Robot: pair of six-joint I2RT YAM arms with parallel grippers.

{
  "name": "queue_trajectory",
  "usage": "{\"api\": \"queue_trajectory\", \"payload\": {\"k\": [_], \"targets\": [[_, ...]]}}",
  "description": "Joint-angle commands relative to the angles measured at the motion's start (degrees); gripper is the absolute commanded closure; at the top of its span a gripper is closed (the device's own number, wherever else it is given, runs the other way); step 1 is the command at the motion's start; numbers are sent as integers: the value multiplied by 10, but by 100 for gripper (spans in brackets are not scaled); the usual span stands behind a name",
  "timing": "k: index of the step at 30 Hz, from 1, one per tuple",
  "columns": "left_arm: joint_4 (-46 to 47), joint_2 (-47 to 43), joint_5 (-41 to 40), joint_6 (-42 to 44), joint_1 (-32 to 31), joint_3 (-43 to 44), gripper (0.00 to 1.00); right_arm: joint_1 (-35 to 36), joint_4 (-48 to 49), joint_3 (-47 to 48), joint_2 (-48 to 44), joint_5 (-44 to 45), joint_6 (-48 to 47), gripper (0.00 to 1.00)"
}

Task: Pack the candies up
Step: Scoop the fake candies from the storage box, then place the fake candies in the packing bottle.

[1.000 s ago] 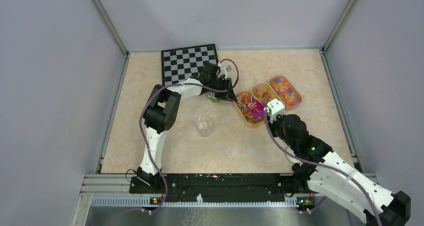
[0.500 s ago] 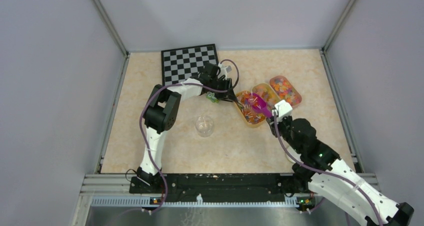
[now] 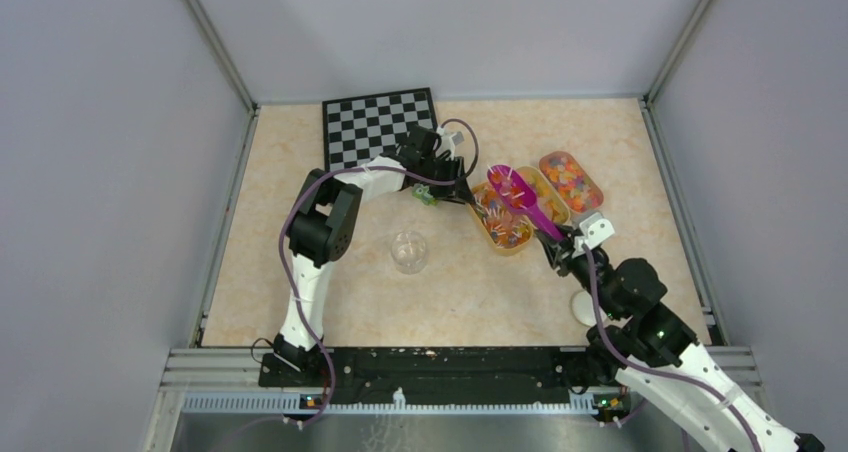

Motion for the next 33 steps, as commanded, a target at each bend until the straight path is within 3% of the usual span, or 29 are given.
{"api": "queue_trajectory", "payload": {"k": [1, 12, 16, 22, 26, 33], "targets": [[8, -38, 3, 11, -1, -1, 57, -4, 34, 12, 9, -15, -10, 100], [1, -60, -16, 16, -2, 3, 54, -3, 62, 1, 18, -78, -11, 100], [-22, -75, -33, 22, -1, 21, 35, -3, 57, 6, 35, -107, -10, 100], [-61, -114, -80, 34, 5, 40, 19, -3, 54, 15, 72, -168, -6, 100], [-107, -152, -169, 43, 9, 54, 6, -3, 71, 16, 99, -199, -1, 100], [-163, -264, -328, 33, 27, 46, 1, -3, 76, 41, 161, -239, 4, 100]]}}
